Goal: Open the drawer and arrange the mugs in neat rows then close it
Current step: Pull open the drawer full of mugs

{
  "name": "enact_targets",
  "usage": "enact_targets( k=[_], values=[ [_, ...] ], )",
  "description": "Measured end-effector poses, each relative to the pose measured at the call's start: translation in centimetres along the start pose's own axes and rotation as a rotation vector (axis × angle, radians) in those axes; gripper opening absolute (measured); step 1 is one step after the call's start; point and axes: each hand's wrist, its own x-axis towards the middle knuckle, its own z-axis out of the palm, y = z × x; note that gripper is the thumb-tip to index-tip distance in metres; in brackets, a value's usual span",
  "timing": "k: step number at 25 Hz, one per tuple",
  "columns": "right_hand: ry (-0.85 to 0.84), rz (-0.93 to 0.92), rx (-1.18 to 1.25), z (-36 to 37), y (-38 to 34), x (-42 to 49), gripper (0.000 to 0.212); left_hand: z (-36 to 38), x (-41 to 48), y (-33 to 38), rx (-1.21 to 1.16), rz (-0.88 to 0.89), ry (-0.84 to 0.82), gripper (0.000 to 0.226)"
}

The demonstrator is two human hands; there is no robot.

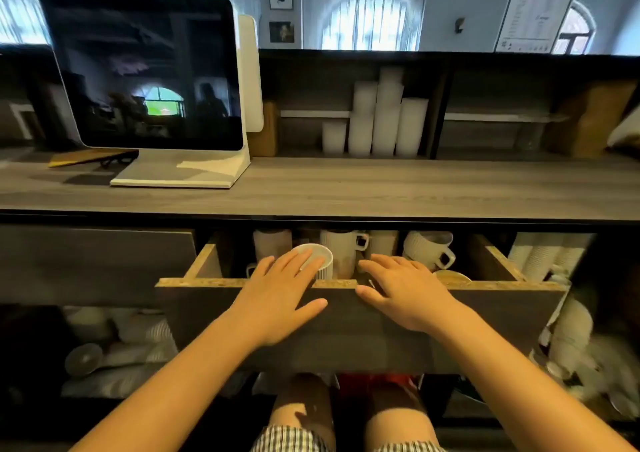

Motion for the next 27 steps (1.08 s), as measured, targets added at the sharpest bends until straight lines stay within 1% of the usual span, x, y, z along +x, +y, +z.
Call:
enact_targets(
  k=[2, 4, 9, 13, 16, 19, 27],
  values=[
    [-0.012, 0.003, 0.014, 0.9, 0.1, 0.1, 0.051, 0.9, -0.2, -0.2, 0.005, -0.023, -0.034, 0.066],
    [0.006, 0.007, -0.024, 2.1, 0.1, -0.1, 0.049, 2.0, -0.5, -0.4, 0.024, -0.047, -0.026, 0.065],
    [0.084, 0.040, -0.045, 2.8, 0.1, 0.0, 0.045, 3.0, -0.5, 0.0, 0.013, -0.072, 0.094, 0.063],
    [0.088, 0.040, -0.034, 2.7, 0.1, -0.2, 0.043, 3.1, -0.8, 0.2, -0.023, -0.080, 0.146, 0.077],
    [0.079, 0.038, -0.025, 2.7, -0.2, -1.2, 0.043, 3.0, -1.7, 0.6, -0.033, -0.092, 0.144, 0.080],
    [0.110, 0.031, -0.033, 3.0, -0.4, -2.4, 0.042, 2.9, -2.9, 1.2, -0.024, -0.096, 0.137, 0.080],
    [0.092, 0.029, -0.036, 2.9, -1.5, -5.9, 0.041, 2.4, -6.5, 2.5, -0.057, -0.101, 0.090, 0.081]
  ],
)
